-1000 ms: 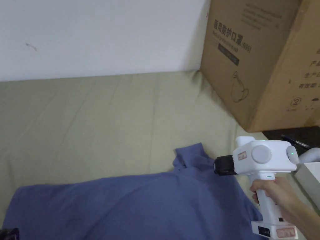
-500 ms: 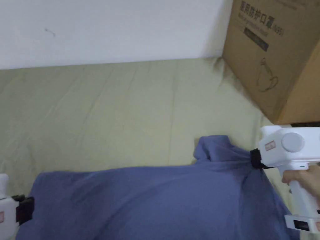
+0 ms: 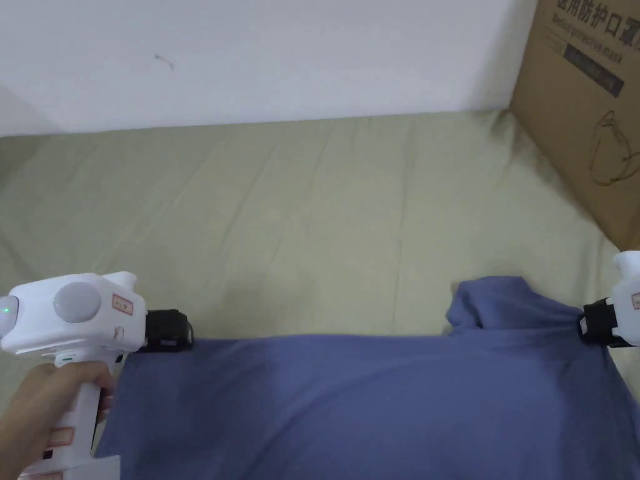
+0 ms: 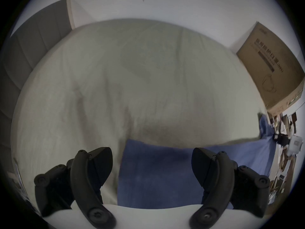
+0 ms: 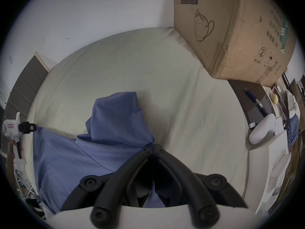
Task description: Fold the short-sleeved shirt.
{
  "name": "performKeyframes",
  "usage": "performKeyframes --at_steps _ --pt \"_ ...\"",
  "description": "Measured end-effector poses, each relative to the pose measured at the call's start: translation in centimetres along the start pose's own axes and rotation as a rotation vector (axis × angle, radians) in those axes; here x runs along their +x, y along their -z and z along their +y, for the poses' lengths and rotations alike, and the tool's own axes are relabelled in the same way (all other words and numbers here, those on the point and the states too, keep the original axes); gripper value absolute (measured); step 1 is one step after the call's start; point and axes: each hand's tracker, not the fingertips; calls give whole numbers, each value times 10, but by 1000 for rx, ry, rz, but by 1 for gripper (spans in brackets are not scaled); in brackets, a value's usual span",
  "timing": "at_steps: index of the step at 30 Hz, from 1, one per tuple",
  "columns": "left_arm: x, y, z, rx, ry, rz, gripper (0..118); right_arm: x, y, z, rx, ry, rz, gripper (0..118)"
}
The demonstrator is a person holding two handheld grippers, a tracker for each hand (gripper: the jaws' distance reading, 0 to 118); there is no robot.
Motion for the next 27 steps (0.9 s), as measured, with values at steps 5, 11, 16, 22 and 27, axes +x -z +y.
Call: performKeyframes --at_steps 5,11,16,22,27 --pt "16 18 -9 6 127 118 84 0 4 1 -5 -8 2 0" --pt "29 12 -7 36 204 187 4 -6 0 2 0 5 16 0" --pt "30 -10 -7 56 152 166 4 -6 -29 7 37 20 32 0" --pt "38 -110 -8 201 193 161 4 -7 -94 13 137 57 71 0" --pt "35 -190 10 330 155 98 4 -19 -158 17 227 27 89 0"
